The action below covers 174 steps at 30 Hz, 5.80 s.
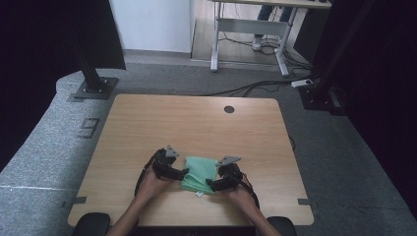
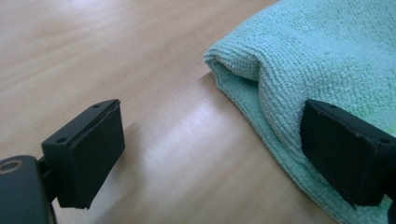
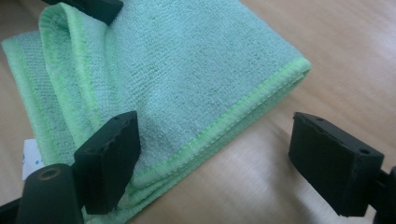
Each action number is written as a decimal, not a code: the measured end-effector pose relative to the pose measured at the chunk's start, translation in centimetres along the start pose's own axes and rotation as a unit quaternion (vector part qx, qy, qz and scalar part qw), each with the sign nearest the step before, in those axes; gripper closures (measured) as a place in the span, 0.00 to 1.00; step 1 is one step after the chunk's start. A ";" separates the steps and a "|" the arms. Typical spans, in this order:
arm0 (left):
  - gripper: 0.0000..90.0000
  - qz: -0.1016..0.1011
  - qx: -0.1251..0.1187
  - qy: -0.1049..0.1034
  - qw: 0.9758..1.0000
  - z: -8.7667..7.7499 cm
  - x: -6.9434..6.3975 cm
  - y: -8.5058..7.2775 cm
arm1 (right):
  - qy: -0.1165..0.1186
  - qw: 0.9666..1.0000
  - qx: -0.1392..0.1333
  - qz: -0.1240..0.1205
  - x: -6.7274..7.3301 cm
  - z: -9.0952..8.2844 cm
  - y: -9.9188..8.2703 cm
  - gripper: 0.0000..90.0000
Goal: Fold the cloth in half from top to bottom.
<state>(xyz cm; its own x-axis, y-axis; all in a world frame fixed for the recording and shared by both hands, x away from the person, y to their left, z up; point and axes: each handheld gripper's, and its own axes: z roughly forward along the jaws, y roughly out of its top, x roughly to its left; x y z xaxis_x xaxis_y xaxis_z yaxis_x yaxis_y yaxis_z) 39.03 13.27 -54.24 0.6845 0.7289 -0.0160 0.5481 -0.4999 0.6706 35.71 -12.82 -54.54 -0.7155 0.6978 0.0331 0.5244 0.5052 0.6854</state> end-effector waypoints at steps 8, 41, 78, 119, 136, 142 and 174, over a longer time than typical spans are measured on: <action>0.12 0.020 -0.006 -0.028 0.999 -2.2 -1.2 -0.6 | 0.002 1.000 -0.007 0.011 -0.5 0.1 0.2 0.21; 0.94 0.036 -0.029 -0.106 0.993 -5.0 -3.0 -0.7 | 0.061 0.996 -0.031 -0.065 2.0 -3.6 0.3 0.98; 0.36 0.016 0.013 -0.057 0.998 -2.8 -3.7 -2.1 | 0.088 0.995 -0.003 -0.047 2.7 -4.1 -2.0 0.89; 0.09 -0.017 -0.013 -0.006 1.000 -0.4 -0.3 -1.3 | -0.026 0.999 -0.015 0.038 -2.0 0.5 0.4 0.22; 0.09 -0.027 -0.013 0.000 1.000 1.0 1.8 0.3 | -0.034 0.998 -0.029 0.044 -3.9 1.9 1.5 0.20; 0.09 -0.032 -0.014 0.004 0.999 1.5 2.6 0.8 | -0.038 0.998 -0.033 0.048 -4.5 2.4 2.0 0.18; 0.11 -0.049 -0.020 0.016 0.998 2.7 4.1 2.3 | -0.036 0.997 -0.043 0.054 -6.8 3.9 3.5 0.16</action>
<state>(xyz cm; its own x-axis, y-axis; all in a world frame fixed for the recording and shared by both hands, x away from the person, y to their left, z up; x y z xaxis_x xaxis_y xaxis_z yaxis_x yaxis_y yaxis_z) 44.38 13.86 -54.79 0.6117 0.7888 -0.0600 0.5924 -0.4064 0.6956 44.27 -13.82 -55.23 -0.6207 0.7818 0.0592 0.5529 0.3829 0.7401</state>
